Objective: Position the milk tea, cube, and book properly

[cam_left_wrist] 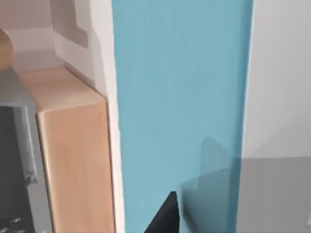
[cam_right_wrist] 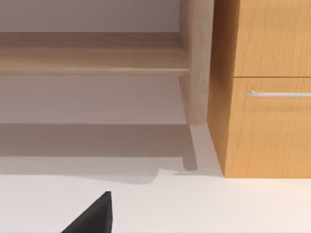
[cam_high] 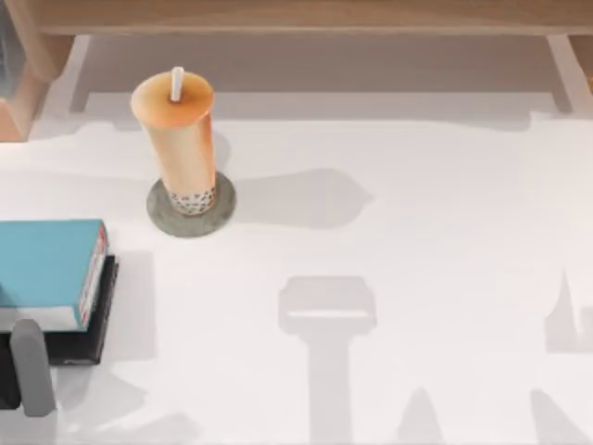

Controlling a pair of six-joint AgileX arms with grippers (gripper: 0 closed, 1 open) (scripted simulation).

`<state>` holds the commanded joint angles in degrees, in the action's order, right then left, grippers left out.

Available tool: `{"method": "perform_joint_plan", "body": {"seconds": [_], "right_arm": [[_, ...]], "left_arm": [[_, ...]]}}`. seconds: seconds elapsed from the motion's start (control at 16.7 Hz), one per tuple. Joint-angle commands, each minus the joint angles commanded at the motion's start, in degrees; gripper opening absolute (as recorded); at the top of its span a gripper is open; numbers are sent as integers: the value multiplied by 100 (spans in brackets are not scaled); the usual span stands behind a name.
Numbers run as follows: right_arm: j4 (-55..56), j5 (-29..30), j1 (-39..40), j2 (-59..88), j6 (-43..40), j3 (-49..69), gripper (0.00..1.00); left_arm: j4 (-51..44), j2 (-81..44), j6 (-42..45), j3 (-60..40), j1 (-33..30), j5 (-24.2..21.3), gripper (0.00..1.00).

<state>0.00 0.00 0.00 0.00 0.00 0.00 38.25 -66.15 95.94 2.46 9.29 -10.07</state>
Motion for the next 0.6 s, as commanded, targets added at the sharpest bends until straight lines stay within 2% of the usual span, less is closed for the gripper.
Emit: {"method": "perform_joint_plan", "body": {"seconds": [0.24,0.6], "right_arm": [[0,0,0,0,0,0,100],[0,0,0,0,0,0,100]], "left_arm": [[0,0,0,0,0,0,98],[0,0,0,0,0,0,100]]}}
